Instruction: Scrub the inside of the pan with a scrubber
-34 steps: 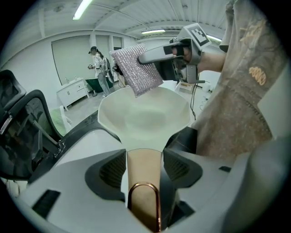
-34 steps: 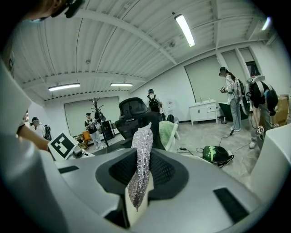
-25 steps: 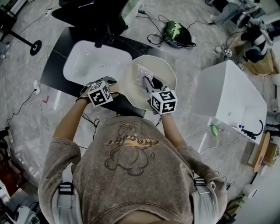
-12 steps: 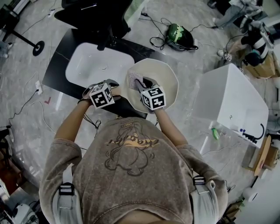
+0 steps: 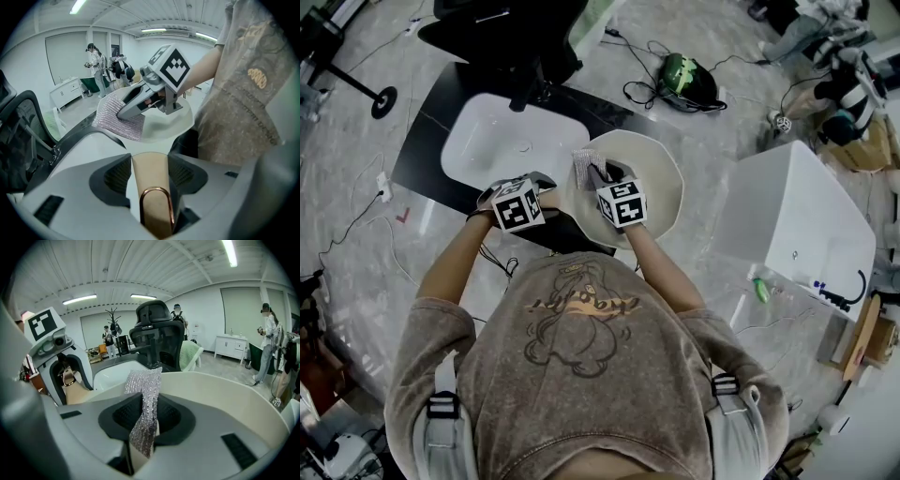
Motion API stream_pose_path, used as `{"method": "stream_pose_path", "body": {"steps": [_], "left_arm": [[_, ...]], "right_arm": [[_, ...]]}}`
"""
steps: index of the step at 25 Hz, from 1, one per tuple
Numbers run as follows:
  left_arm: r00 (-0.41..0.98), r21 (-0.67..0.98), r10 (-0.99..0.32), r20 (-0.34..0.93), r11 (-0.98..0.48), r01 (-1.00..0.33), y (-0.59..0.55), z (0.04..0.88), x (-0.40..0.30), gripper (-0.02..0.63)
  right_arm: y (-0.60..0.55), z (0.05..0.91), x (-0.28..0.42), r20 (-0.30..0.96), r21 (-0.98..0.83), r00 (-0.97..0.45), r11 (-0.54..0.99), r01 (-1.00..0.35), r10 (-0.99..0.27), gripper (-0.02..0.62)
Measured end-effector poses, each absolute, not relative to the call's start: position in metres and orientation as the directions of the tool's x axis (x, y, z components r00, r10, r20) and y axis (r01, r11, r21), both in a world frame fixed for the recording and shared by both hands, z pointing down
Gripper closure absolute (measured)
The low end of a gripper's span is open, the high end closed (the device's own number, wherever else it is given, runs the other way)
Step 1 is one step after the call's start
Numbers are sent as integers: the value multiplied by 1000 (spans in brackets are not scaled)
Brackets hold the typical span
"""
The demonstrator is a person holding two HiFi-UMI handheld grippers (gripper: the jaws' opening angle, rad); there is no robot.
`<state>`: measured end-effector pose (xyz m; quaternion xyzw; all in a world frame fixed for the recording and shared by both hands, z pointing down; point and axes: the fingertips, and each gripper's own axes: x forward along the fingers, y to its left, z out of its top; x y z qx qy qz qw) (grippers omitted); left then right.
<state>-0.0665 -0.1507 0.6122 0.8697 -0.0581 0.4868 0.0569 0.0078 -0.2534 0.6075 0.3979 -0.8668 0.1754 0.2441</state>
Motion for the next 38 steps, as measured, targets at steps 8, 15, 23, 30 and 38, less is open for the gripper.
{"method": "stream_pose_path", "body": {"steps": [8,15,23,30,38], "left_arm": [[518,40,-40,855,-989,-144,-152,610,-63,353],[530,44,-49,846,-986,-160,-154,610,-64,354],[535,45,-50,843,-986,-163,-154,611,-64,356],[533,36,-63,844,-984,-175,-151,609,-65,357],[538,36,-73,840,-981,-188,-151,610,-65,359]], "right_arm": [[-282,621,9,596,-21,-505,617,-787,-624,511],[-306,631,28,634,46,-422,577,-816,-648,509],[-330,632,68,648,99,-314,485,-869,-694,509],[-336,625,98,667,193,-223,454,-870,-711,506],[-332,622,133,694,271,-89,374,-887,-714,506]]}}
